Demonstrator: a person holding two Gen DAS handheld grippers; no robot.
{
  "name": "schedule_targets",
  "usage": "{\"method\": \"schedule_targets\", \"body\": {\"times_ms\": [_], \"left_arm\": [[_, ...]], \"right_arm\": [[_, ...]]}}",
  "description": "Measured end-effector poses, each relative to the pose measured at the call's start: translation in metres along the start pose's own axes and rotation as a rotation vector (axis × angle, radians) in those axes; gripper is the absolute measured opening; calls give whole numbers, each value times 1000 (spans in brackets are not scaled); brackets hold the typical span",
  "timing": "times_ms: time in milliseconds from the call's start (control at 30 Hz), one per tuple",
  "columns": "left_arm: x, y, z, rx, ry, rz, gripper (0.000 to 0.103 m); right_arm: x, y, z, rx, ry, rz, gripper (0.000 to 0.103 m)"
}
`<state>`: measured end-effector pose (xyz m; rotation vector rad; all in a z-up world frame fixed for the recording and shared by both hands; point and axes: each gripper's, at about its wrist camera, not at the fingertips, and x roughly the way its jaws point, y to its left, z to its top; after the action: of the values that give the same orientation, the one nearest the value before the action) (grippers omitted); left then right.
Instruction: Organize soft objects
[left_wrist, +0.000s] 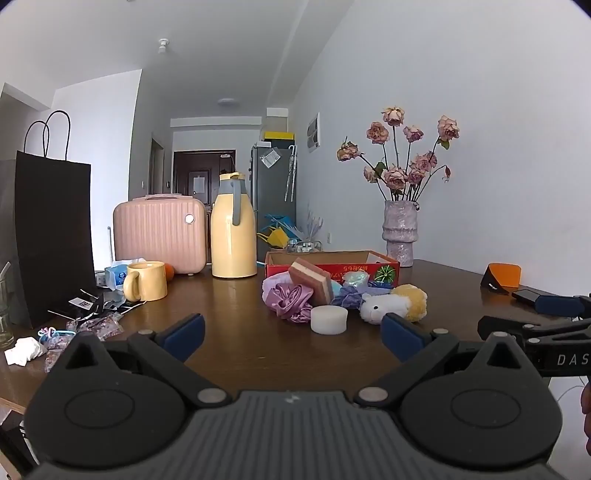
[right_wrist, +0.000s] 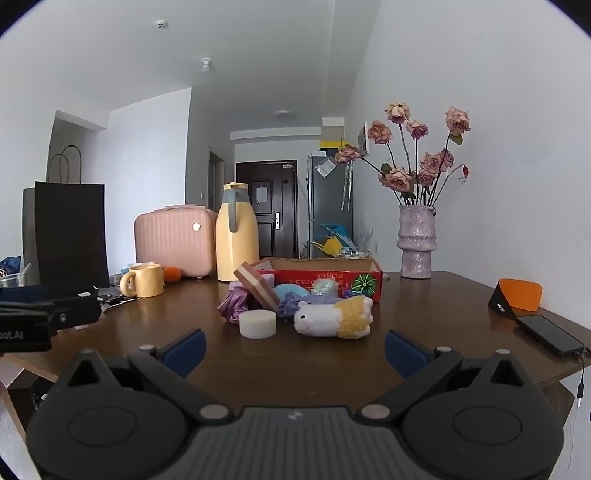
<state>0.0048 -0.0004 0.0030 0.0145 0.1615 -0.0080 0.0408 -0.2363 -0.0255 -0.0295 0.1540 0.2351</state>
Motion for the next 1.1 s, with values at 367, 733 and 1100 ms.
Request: {"method": "schedule_targets", "body": {"times_ms": [367,733,1100], "left_arm": [[-9,2,-2,-2,-4,-1,103],[-3,2,-2,-2,10,7,103],[0,5,-4,-9,24,12,103]], "right_arm": [[0,-1,0,15,-2,-14,103],[-1,6,0,-35,-16,-10,103],[-1,3,-1,-29,-22,-26,103]]}}
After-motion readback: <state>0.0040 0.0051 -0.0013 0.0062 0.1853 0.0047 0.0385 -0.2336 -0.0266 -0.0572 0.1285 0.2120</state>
